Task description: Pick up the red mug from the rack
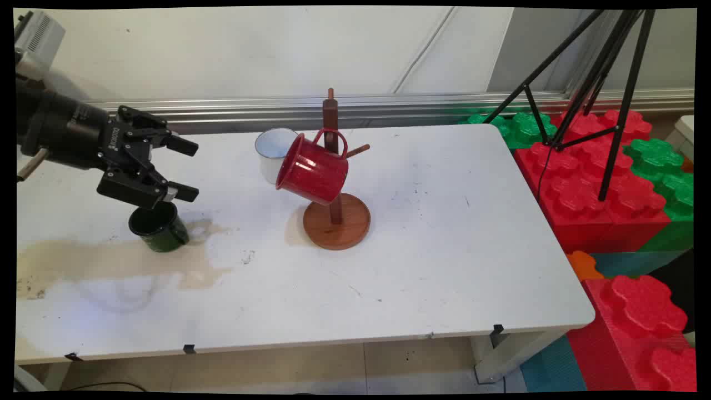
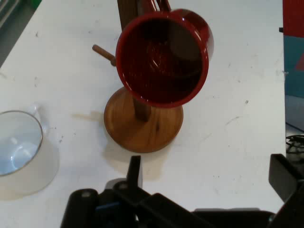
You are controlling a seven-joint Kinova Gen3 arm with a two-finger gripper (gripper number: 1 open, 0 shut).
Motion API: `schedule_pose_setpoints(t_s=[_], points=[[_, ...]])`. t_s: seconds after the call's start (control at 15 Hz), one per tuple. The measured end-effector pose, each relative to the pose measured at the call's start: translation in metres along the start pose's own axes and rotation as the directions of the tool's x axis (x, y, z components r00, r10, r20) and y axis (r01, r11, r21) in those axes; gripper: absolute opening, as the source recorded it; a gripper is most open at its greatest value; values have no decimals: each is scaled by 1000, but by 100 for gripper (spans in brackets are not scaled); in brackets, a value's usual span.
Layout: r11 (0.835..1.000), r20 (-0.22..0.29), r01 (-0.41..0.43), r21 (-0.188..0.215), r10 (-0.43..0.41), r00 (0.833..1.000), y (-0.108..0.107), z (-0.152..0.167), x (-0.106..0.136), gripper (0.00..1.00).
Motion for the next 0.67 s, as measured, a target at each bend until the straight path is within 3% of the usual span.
schedule_pose_setpoints(t_s=[0.4,0.67], points=[[1000,-36,5,-5,-5,999,-2,16,18,100],[999,-52,24,-29,-26,998,-6,40,33,100]])
